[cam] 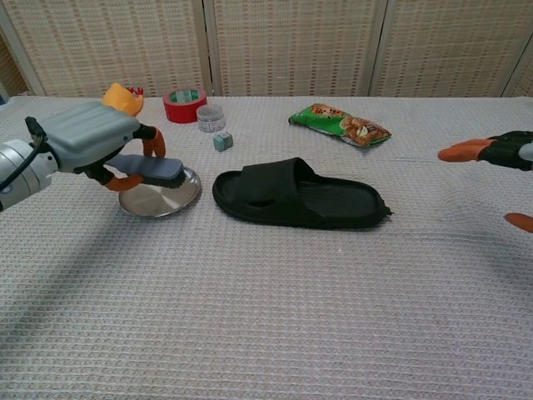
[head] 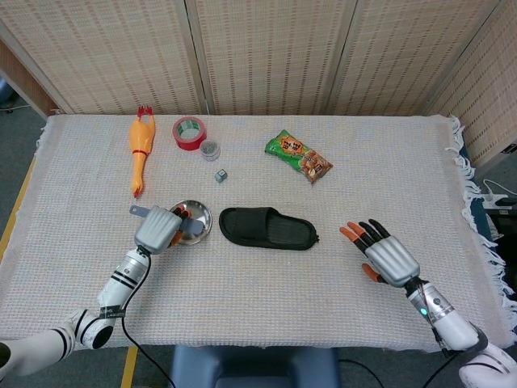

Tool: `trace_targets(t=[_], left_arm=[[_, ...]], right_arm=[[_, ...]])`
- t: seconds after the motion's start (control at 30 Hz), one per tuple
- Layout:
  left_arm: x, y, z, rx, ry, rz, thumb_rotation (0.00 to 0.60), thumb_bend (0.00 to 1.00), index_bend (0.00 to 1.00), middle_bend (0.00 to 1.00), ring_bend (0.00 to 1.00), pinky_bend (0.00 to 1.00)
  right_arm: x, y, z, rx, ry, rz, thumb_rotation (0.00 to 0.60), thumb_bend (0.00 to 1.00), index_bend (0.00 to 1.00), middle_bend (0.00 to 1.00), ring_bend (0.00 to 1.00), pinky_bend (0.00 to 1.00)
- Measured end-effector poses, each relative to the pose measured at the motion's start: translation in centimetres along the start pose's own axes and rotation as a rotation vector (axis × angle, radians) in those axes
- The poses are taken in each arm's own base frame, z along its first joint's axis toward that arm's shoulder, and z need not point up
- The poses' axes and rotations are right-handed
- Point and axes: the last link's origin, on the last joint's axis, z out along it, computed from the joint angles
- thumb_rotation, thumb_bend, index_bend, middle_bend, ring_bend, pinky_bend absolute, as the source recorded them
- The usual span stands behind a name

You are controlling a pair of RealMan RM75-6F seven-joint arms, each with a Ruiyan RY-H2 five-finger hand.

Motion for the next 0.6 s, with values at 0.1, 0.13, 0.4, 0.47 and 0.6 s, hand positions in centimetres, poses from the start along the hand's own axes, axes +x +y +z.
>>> trace_targets(t=[0.1,0.13,0.4,0.47,0.6], left_arm=[[0.6,-0.1,0.1,0.011,0.001,0.014,0.600,0.47,0.58,0.70,0.77,1.00],[0.8,-0.2,0.1,0.015,0.001,0.016,0.600,0.47,0.58,0.70,0.77,1.00],[1.9,0.4,1.0,0.038,0.004,0.002,0.600,0.47,0.57,0.70,0.77,1.00],[2.2,0.8,1.3,0.042,0.000,-0.002,0.600,0.47,0.57,0.70,0.77,1.00],[2.8,2.2,1.8,0.033,-0.007,-0.010,0.600,0.47,0.57,0.70,0.77,1.00]], right_arm=[[0.2,-2.0,3.2,0.078,-0.032,-0.044,0.600,0.49,0.00,0.00,0.00,0.00],[0.2,-2.7,4.2,0.098,-0.039,-0.058,0.600,0.49,0.00,0.00,0.00,0.00],[-1.2,-4.7,7.7,0.126,-0.107,-0.108,0.600,0.50,0.00,0.00,0.00,0.00],[-2.0,-5.2,8.8,0.122,-0.135,-0.124,0.600,0.50,0.00,0.00,0.00,0.00],[-2.8,-5.3,9.9,0.109,-0.166,-0.167,0.600,0.50,0.00,0.00,0.00,0.00]])
